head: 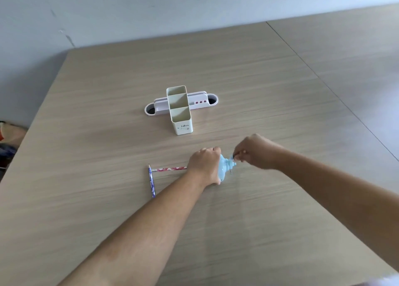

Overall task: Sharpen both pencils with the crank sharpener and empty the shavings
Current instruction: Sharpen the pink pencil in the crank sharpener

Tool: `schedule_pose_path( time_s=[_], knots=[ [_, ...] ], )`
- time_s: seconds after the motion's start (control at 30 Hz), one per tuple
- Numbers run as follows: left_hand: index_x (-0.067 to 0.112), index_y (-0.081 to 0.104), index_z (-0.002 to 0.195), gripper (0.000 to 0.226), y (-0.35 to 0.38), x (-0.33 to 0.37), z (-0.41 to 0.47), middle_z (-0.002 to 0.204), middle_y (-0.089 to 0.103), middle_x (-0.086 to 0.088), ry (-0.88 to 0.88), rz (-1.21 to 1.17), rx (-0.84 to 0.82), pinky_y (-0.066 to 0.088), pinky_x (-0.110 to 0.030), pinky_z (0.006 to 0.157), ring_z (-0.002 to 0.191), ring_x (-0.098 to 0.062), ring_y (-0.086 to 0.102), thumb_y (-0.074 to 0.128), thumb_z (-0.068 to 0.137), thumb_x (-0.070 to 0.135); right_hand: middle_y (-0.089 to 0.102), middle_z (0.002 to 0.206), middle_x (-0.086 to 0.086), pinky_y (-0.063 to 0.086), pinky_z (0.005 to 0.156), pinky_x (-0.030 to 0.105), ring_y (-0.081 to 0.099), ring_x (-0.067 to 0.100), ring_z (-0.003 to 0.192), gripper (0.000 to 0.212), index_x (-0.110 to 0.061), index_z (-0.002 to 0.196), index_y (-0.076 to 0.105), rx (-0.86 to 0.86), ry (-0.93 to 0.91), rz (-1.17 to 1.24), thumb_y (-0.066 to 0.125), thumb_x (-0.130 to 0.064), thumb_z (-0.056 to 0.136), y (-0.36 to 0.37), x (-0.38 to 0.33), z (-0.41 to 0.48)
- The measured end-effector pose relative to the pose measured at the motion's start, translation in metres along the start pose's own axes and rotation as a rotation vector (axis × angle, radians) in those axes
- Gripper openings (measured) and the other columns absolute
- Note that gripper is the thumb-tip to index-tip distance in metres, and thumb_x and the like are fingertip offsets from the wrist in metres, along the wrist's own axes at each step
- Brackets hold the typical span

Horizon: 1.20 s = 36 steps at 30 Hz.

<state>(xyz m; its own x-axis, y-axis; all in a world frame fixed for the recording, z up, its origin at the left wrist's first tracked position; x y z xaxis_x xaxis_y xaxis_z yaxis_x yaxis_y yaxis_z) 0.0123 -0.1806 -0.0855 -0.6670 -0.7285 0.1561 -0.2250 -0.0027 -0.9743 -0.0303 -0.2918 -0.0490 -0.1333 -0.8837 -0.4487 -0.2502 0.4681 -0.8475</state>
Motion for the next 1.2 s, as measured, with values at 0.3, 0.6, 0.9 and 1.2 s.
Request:
schedule_pose_path(
  time_s=[0.3, 0.6, 0.9, 1.2],
  knots=[
    [0.014, 0.048, 0.101, 0.061, 0.005, -0.007, -0.003, 0.107, 0.062, -0.005, -0.074, -0.083, 0.030, 0.047, -0.032, 0.075, 0.101, -0.026, 0.058, 0.084, 0.054, 0.030, 0.067, 0.105, 0.015, 0.041, 0.077, 0.029, 0.059, 0.030, 0.100, 0.023, -0.003, 0.099, 0.066, -0.158, 0.104, -0.064, 0.046, -0.014, 0.092, 0.074, 0.012, 0.000],
    [0.013, 0.047, 0.103, 0.060, -0.001, -0.020, -0.001, 0.110, 0.061, -0.004, -0.090, -0.075, -0.011, 0.044, -0.034, 0.074, 0.102, -0.027, 0.057, 0.083, 0.057, 0.027, 0.069, 0.092, 0.002, 0.044, 0.081, 0.030, 0.058, 0.018, 0.089, 0.016, -0.016, 0.091, 0.073, -0.184, -0.029, -0.011, 0.058, -0.018, 0.087, 0.027, -0.008, 0.001],
    [0.016, 0.047, 0.101, 0.054, 0.002, -0.013, -0.003, 0.109, 0.060, -0.003, -0.069, -0.081, -0.016, 0.042, -0.031, 0.072, 0.103, -0.027, 0.056, 0.079, 0.059, 0.027, 0.066, 0.106, 0.009, 0.043, 0.083, 0.028, 0.058, 0.028, 0.102, 0.021, -0.013, 0.103, 0.069, 0.097, 0.075, 0.023, 0.053, -0.018, 0.090, 0.034, 0.019, 0.052],
    [0.015, 0.047, 0.099, 0.053, 0.002, -0.008, -0.001, 0.105, 0.062, -0.004, -0.035, -0.060, 0.027, 0.041, -0.031, 0.070, 0.097, -0.029, 0.059, 0.078, 0.058, 0.028, 0.053, 0.080, -0.005, 0.029, 0.066, 0.028, 0.053, 0.022, 0.083, 0.011, -0.032, 0.082, 0.070, 0.289, -0.160, -0.253, 0.060, -0.035, 0.083, 0.023, 0.002, -0.017]
  ],
)
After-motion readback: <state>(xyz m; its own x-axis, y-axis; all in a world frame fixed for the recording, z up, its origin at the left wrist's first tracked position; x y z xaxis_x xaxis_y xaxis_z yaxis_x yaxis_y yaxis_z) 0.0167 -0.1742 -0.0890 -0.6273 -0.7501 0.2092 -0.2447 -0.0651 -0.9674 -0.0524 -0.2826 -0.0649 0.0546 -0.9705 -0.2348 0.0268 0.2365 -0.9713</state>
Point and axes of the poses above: each hand's wrist, its own z-axis towards the middle knuckle, its own y-axis out of the palm, x = y × z, the point moved 7 cm from there along z, towards the middle knuckle
